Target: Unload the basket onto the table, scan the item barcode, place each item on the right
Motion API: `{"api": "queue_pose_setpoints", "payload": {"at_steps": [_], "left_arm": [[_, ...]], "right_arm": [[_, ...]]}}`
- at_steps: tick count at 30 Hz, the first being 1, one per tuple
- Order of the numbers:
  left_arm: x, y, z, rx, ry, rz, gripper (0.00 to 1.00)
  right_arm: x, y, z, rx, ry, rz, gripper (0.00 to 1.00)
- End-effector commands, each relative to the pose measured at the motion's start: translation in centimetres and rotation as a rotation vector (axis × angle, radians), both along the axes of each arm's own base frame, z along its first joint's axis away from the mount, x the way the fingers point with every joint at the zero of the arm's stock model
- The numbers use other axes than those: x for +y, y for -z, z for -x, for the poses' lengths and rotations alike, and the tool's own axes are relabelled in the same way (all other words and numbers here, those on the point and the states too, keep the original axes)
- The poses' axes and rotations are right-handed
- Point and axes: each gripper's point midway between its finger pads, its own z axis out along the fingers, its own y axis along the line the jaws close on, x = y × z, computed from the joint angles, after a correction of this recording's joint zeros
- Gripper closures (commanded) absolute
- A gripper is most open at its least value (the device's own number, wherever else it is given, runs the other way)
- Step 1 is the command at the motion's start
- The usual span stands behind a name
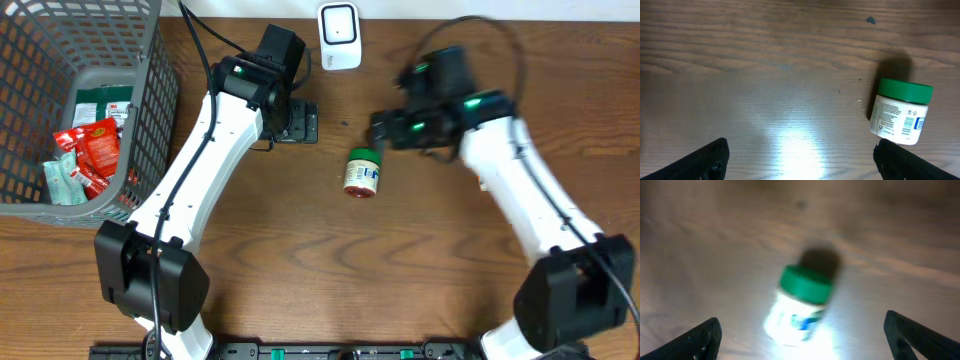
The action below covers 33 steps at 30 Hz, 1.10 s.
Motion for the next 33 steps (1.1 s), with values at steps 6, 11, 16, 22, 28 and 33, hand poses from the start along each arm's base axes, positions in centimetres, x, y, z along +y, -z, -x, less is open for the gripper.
{"api": "queue_pose_setpoints", "payload": {"at_steps": [6, 11, 16, 22, 28, 33], "left_arm": [[0.2, -0.5, -0.2, -0.018, 0.003, -0.009, 0.07], [0.2, -0.5, -0.2, -0.018, 0.003, -0.009, 0.06], [0.2, -0.5, -0.2, -0.018, 0.003, -0.009, 0.07], [0.2, -0.5, -0.2, -0.018, 0.003, -0.009, 0.07], [0.2, -0.5, -0.2, -0.018, 0.003, -0.009, 0.07], [0.2, -0.5, -0.2, -0.018, 0.003, -0.009, 0.07]], "right_arm": [[2.9, 5.6, 1.4, -0.019, 0.215, 0.139, 0.02], [3.5, 8.8, 1.9, 0.03, 0.282, 0.135, 0.11], [4.4, 11.3, 3.1, 0.105, 0.262, 0.145, 0.23], [3.4, 10.7, 2.6, 0.075, 0.187, 0.181, 0.47], [-1.0, 6.4, 1.2, 0.004, 0.165, 0.199, 0.48], [-6.0, 5.1, 1.9, 0.036, 0.173, 0.258, 0.46]]}}
